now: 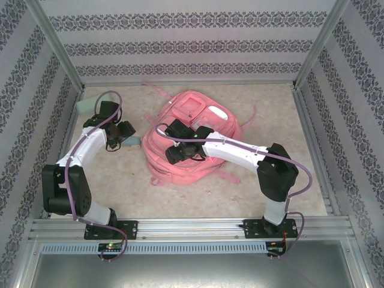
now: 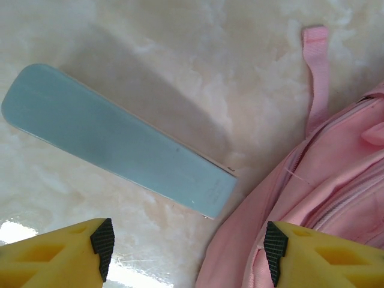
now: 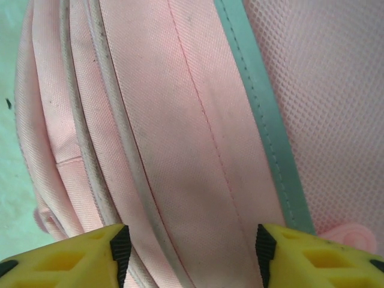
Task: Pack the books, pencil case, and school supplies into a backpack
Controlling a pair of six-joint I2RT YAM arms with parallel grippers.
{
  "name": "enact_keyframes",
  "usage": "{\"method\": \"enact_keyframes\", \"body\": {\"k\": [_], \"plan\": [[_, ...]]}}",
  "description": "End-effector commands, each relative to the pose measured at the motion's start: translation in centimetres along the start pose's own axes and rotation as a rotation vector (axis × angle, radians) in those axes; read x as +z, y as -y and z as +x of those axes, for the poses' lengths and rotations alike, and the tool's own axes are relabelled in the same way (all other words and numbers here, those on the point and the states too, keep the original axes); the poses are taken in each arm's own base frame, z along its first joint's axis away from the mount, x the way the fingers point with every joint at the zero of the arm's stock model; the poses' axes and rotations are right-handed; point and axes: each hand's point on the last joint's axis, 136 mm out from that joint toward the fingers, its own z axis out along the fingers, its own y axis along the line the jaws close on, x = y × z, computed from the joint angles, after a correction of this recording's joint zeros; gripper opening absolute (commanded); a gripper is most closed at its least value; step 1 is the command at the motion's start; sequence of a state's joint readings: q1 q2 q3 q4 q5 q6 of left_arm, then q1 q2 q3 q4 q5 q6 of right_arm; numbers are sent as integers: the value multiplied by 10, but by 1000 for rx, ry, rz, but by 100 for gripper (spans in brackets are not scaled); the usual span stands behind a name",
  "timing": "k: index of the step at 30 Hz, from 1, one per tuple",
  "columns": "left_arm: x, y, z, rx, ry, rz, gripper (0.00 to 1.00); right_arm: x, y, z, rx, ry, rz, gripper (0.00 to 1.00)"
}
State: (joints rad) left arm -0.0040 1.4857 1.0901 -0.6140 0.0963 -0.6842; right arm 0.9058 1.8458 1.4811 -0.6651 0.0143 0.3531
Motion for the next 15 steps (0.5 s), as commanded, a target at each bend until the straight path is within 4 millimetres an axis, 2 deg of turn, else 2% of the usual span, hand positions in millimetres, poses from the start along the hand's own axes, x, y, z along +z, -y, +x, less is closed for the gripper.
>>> {"method": "enact_keyframes", "body": {"k": [1, 7, 9, 11, 13, 15], "plan": [[-7, -6, -3, 4, 19, 4, 69, 7, 5, 5, -173, -59, 59, 64], [-6, -10, -2, -8, 16, 6, 69, 28, 11, -1, -304, -84, 171, 64], [-5, -11, -2, -13, 15, 8, 69, 36, 20, 0, -321, -105, 228, 59], [-2, -11, -1, -14, 12, 12, 69, 39, 25, -1, -329, -108, 255, 43], [1, -10, -2, -16, 8, 12, 69, 38, 26, -2, -324, -99, 263, 23], [5, -9, -4, -19, 7, 15, 68, 33, 23, -5, -316, -80, 249, 10]]}}
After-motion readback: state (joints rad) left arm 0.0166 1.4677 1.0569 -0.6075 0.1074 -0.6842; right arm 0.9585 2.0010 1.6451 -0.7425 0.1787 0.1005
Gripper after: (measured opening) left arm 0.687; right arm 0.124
